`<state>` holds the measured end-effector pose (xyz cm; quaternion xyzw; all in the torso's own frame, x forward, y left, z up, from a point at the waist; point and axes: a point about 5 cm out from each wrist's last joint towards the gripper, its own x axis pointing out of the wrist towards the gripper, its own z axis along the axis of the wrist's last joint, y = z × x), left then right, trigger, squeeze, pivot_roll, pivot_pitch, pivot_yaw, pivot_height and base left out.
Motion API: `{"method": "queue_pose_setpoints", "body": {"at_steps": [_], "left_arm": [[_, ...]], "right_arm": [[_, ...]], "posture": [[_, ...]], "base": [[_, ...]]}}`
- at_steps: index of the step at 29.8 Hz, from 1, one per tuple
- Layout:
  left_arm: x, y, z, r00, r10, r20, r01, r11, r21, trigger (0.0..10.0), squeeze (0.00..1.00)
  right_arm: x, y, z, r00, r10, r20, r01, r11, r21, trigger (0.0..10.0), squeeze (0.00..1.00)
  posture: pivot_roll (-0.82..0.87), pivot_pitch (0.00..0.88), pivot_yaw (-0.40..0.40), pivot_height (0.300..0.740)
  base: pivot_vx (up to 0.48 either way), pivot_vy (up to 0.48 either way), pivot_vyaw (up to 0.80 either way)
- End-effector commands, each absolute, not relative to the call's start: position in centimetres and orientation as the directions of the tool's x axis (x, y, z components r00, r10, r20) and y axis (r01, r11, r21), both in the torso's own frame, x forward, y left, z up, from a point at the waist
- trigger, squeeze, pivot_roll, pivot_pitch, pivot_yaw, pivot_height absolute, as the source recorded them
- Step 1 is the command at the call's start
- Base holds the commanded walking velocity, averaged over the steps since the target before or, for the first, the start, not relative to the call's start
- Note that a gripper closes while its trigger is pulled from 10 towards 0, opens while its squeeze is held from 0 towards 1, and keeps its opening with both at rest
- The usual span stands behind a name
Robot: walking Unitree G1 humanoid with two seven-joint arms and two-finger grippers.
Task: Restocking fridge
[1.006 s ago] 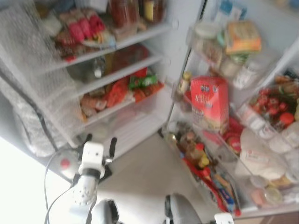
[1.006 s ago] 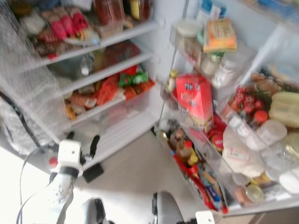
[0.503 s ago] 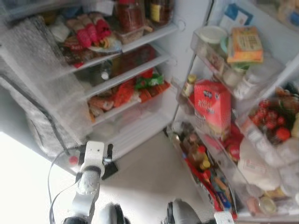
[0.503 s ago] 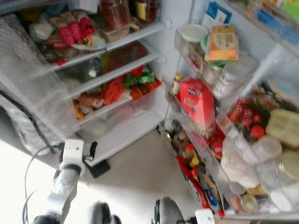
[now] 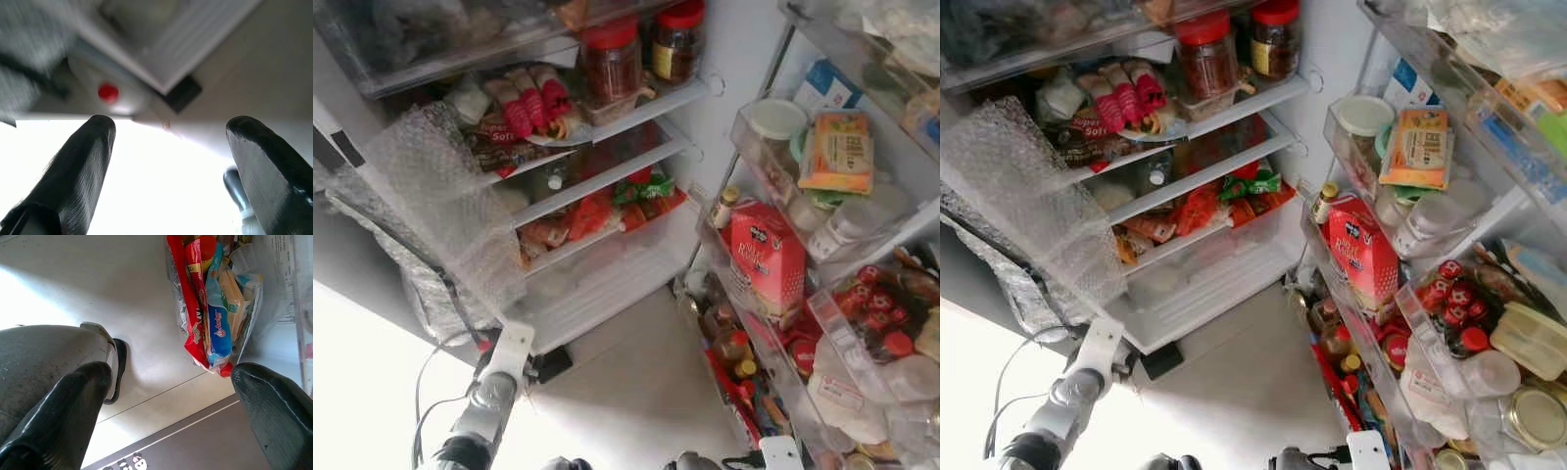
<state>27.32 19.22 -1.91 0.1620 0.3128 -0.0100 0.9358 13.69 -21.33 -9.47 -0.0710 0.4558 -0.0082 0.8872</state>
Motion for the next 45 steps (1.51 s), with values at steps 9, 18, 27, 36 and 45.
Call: {"method": "queue_pose_setpoints", "body": {"at_steps": [9,18,27,36,45], "left_arm": [[22.9,21.2,-5.4,0.651,0.195,-0.734,-0.029,0.972,0.233,10.0,0.00],[20.7,21.2,-6.9,0.598,0.188,-0.779,-0.024,0.976,0.217,10.0,0.00],[19.9,21.4,-7.2,0.585,0.197,-0.787,-0.031,0.975,0.221,10.0,0.00],[19.1,21.9,-7.6,0.566,0.204,-0.799,-0.019,0.972,0.234,10.0,0.00],[18.8,22.4,-7.6,0.560,0.205,-0.803,-0.010,0.971,0.241,10.0,0.00]], "right_arm": [[12.4,-21.2,-10.0,0.543,-0.066,-0.837,-0.042,0.994,-0.106,10.0,0.00],[12.3,-21.2,-10.0,0.534,-0.056,-0.843,-0.050,0.994,-0.097,10.0,0.00],[12.2,-21.1,-10.1,0.532,-0.049,-0.846,-0.053,0.994,-0.091,10.0,0.00],[12.0,-20.9,-10.2,0.523,-0.033,-0.852,-0.054,0.996,-0.072,10.0,0.00],[12.0,-20.9,-10.2,0.525,-0.031,-0.851,-0.053,0.996,-0.069,10.0,0.00]], "posture": [[-0.20,0.163,-0.008,0.740],[-0.21,0.154,-0.009,0.740],[-0.21,0.140,-0.008,0.740],[-0.22,0.122,-0.001,0.740],[-0.22,0.125,0.002,0.740]], "base": [[0.000,0.000,0.00],[0.000,0.075,0.00],[0.000,0.358,0.00],[0.000,0.368,0.00],[0.000,0.368,0.00]]}}
